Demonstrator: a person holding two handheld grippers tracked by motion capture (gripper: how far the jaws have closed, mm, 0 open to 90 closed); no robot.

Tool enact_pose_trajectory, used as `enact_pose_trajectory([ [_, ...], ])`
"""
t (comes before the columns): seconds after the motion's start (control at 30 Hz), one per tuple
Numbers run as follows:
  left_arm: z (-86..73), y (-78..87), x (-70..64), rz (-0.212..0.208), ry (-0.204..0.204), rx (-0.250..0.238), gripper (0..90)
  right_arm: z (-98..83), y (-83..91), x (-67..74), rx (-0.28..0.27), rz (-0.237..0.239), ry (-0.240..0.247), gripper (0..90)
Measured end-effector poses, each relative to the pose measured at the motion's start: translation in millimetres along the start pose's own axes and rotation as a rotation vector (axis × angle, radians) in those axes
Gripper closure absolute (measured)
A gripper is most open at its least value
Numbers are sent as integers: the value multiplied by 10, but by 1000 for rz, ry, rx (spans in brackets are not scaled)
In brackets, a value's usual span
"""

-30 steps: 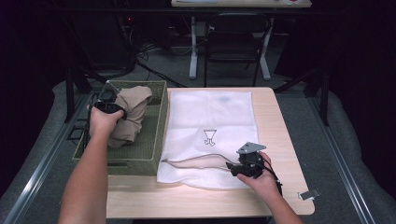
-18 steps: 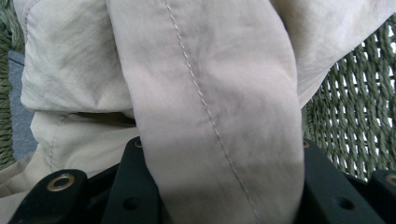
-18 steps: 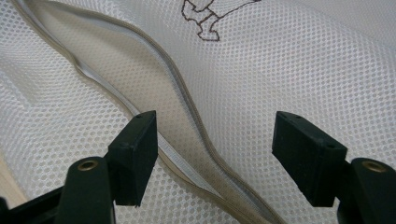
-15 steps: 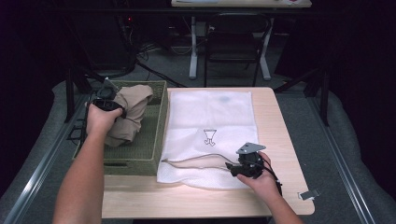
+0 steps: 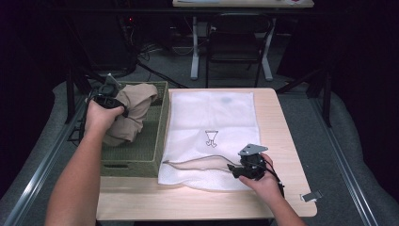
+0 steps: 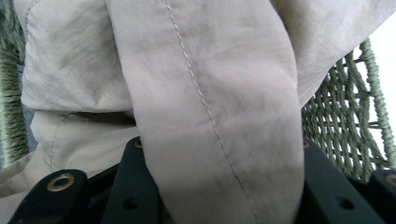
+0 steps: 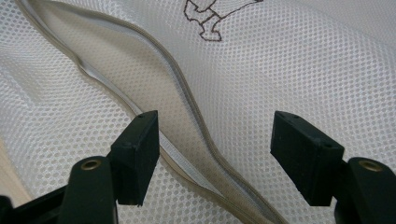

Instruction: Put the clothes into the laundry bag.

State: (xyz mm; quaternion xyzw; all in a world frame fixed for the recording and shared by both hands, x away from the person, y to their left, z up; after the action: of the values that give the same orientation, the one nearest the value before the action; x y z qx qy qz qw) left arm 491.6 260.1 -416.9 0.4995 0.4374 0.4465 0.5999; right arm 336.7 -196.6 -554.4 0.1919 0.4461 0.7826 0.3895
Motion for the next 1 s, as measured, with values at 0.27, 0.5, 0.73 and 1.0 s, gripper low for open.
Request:
enact_pose_trajectory([
  [0.27,-1,101,-63,7,-24,3,640,3,8,-2,0,-2,2,326],
  [0.5,-5,195,-114,12,-45,-4,640,5,11,1,2,-2,4,332],
  [0.73,-39,292,-151,15,-60,-25,640,9,18,-2,-1,-3,10,343],
  [1.0,-104,447,-172,21,-85,-39,640,30,34,19,-9,0,36,423],
])
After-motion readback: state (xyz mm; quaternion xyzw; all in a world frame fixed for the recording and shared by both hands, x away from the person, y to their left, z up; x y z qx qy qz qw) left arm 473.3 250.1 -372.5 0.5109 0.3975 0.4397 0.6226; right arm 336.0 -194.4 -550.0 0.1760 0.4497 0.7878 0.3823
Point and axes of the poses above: each handheld gripper's, and its own axes: y roughly backward along the jaws, z roughly out of its top, x roughly to its left, the point moved 1 cm from there along -y, roughly forward along the jaws, and after that the axes turned 15 degrees about x, right-handed, at the moved point
